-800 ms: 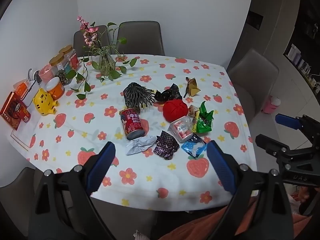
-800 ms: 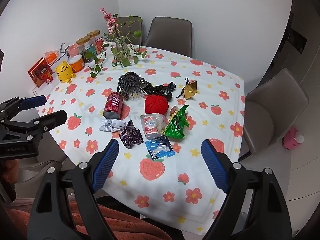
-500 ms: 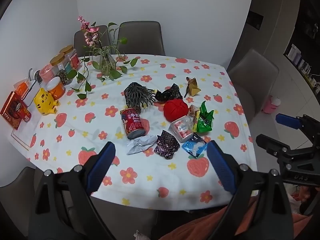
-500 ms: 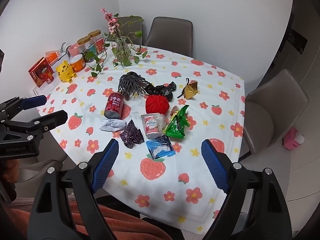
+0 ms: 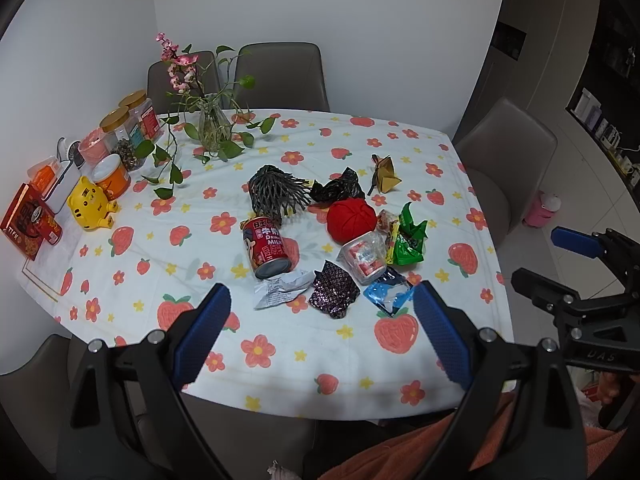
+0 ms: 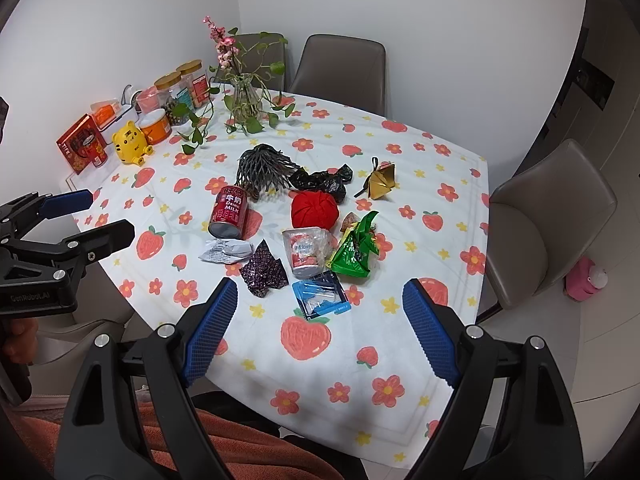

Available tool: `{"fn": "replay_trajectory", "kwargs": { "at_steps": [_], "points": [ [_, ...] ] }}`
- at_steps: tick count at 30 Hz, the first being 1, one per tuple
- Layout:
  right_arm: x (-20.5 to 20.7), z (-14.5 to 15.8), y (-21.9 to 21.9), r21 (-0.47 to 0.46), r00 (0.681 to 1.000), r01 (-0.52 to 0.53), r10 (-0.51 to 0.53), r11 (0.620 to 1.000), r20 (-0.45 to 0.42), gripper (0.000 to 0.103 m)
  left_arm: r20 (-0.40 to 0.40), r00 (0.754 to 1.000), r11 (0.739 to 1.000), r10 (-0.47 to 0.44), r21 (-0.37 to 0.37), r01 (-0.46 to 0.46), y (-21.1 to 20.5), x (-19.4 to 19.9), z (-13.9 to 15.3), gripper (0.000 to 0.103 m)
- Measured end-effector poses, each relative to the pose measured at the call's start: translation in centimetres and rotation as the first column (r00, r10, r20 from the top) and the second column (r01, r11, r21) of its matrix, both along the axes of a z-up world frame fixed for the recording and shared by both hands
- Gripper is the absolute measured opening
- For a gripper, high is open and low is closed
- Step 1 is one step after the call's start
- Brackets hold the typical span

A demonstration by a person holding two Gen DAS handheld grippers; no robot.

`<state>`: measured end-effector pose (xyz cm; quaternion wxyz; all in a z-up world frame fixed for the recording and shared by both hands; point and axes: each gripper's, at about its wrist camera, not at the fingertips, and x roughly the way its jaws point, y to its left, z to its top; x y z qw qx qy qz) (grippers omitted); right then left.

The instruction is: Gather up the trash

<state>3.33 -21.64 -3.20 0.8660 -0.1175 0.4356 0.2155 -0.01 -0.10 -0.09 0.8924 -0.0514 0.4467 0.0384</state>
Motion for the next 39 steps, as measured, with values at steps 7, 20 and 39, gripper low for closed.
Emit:
{"fn": "replay_trajectory", "kwargs": {
  "at_steps": [7, 20, 39],
  "points": [
    [0.09, -0.12, 0.02, -0.002, 1.000, -0.003, 0.003, 1.000, 0.002, 0.082, -0.001, 1.000, 1.000, 0.001, -0.001, -0.001, 0.01, 0.00, 0.00, 0.092],
    [0.11, -0.21, 0.14, -0.004, 1.000, -0.003, 0.003, 1.000, 0.000, 0.082, -0.003, 1.000, 1.000, 0.004, -0.002, -0.004, 0.03, 0.00, -0.04, 0.092],
    [0.21, -0.34, 0.17, -0.005, 1.000, -0.002, 0.002, 1.000, -0.001, 0.082, -0.005, 1.000, 1.000, 0.003, -0.003, -0.003, 0.00, -0.28, -0.19, 0.092]
  ]
}}
